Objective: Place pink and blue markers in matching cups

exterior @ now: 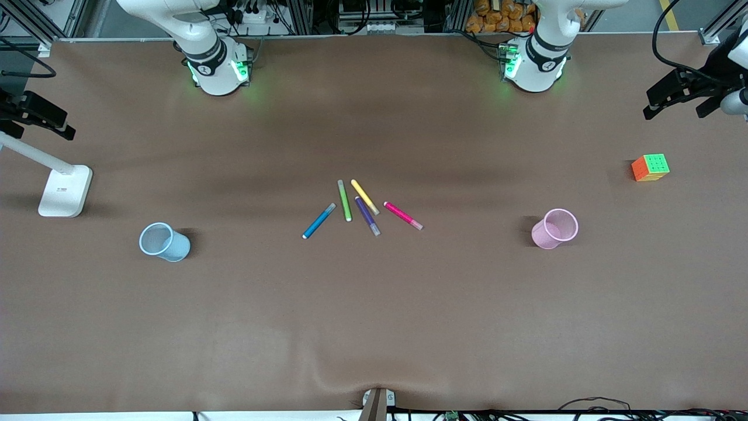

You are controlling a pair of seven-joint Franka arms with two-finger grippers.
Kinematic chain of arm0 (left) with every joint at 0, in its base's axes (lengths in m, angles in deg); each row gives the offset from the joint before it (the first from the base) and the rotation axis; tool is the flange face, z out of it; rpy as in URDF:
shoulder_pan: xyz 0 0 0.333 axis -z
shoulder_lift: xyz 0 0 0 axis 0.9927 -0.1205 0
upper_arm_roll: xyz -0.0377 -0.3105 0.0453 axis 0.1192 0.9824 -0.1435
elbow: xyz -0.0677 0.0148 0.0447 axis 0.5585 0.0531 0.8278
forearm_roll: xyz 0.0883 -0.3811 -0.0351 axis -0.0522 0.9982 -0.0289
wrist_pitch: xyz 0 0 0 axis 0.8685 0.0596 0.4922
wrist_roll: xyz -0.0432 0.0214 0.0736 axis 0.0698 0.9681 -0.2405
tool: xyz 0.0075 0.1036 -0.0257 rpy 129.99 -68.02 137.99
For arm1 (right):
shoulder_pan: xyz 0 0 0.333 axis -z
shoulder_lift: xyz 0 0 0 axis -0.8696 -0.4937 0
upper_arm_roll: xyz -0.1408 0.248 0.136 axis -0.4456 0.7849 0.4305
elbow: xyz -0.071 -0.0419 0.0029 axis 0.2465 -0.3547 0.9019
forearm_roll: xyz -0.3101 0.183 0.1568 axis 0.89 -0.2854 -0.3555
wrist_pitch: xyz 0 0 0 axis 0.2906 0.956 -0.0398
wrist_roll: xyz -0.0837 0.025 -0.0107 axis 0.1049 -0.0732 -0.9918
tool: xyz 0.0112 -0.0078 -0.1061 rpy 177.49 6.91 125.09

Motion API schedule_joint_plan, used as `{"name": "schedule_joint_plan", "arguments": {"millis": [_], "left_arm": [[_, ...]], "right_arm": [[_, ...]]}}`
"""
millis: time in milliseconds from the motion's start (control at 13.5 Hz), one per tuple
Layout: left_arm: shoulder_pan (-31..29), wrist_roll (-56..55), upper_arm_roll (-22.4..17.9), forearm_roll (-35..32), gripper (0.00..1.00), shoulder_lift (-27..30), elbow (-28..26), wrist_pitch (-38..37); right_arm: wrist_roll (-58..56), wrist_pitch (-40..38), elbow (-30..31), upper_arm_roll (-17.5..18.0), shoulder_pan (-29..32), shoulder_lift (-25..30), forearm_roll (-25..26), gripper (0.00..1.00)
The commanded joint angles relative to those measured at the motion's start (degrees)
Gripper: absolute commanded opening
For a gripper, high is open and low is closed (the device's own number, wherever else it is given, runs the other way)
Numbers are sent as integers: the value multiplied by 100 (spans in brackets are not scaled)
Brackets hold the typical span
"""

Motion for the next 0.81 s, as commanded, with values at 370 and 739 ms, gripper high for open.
{"name": "schedule_joint_plan", "arguments": {"millis": [370,739], "left_arm": [[-11,43,10,-92,100,21,-44,65],[6,34,19,-92,100,-40,-53,135]], "right_arm": [[65,-73,-46,23,113,-23,9,100],[65,-64,-46,23,113,-31,0,100]]}}
